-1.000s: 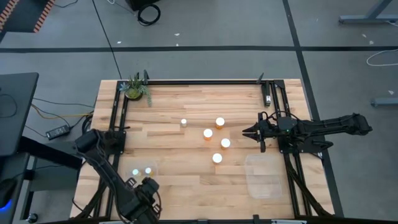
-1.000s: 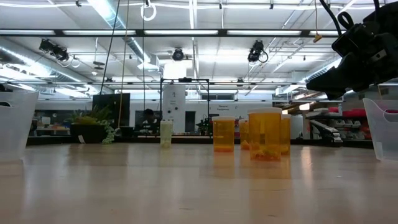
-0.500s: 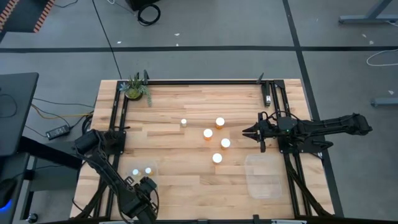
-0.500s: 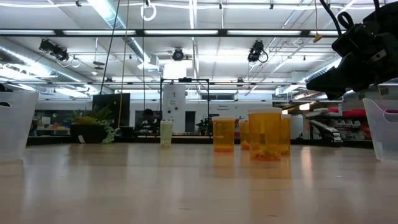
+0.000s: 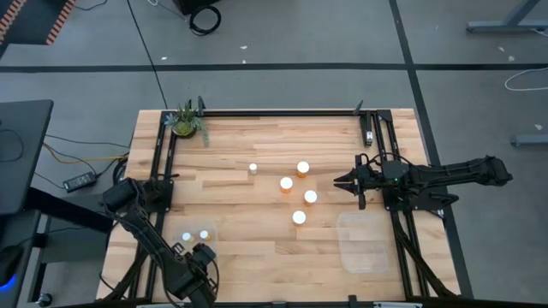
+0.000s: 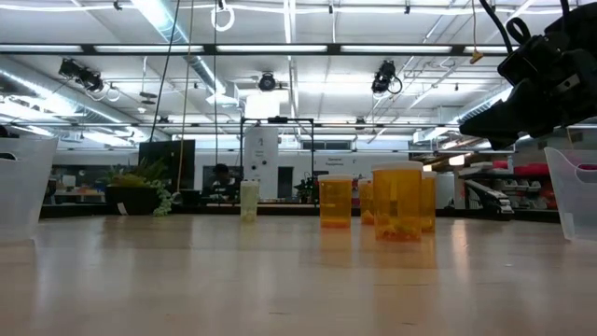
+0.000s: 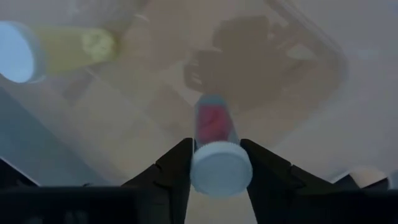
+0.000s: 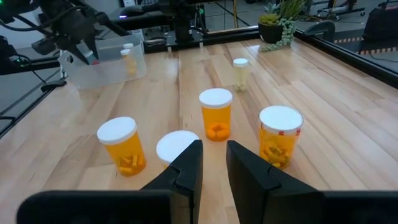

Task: Pick and place medicine bottles into bin by pill shape (circle, oval)
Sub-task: Put the small blue pill bottle into the left transparent bin, then put the small yellow pill bottle into the left transparent bin

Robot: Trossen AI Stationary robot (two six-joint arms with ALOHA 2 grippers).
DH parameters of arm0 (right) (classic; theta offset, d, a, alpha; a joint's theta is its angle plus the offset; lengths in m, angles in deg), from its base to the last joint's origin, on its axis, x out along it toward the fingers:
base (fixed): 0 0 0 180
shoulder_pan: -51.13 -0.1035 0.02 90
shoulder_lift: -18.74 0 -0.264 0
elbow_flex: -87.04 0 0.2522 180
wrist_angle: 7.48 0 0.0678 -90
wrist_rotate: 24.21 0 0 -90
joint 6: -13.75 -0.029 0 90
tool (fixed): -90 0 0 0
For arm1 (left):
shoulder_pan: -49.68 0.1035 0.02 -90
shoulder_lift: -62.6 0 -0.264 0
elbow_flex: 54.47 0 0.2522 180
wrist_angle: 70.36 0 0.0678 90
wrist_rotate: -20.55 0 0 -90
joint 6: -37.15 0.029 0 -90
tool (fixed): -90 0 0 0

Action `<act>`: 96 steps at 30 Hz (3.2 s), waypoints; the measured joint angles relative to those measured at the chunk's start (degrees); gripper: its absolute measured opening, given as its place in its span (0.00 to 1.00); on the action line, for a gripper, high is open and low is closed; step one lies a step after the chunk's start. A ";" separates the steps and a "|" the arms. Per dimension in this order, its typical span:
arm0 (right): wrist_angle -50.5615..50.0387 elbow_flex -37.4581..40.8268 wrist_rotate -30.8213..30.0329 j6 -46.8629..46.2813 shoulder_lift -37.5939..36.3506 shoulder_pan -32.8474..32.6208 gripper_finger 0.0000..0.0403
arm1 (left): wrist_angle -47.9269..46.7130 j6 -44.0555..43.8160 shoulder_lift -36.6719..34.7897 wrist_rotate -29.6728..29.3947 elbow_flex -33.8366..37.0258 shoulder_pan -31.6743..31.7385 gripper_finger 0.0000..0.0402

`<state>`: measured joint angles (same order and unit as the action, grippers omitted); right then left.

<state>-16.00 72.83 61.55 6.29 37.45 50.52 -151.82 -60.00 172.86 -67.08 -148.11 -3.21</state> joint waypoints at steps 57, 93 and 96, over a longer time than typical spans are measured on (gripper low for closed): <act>0.00 0.00 0.00 0.00 0.00 -0.01 0.20 | 1.01 38.17 -6.93 -7.29 -0.04 21.70 0.55; 0.00 0.00 0.01 0.00 0.00 0.00 0.20 | 15.71 93.47 -6.86 -6.94 8.95 53.70 0.47; 0.01 0.00 0.01 0.00 -0.01 -0.01 0.20 | 17.82 93.87 -6.86 -4.61 10.92 56.80 0.48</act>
<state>-15.99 72.83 61.56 6.29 37.44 50.51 -134.00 33.88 166.00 -71.69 -137.19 53.60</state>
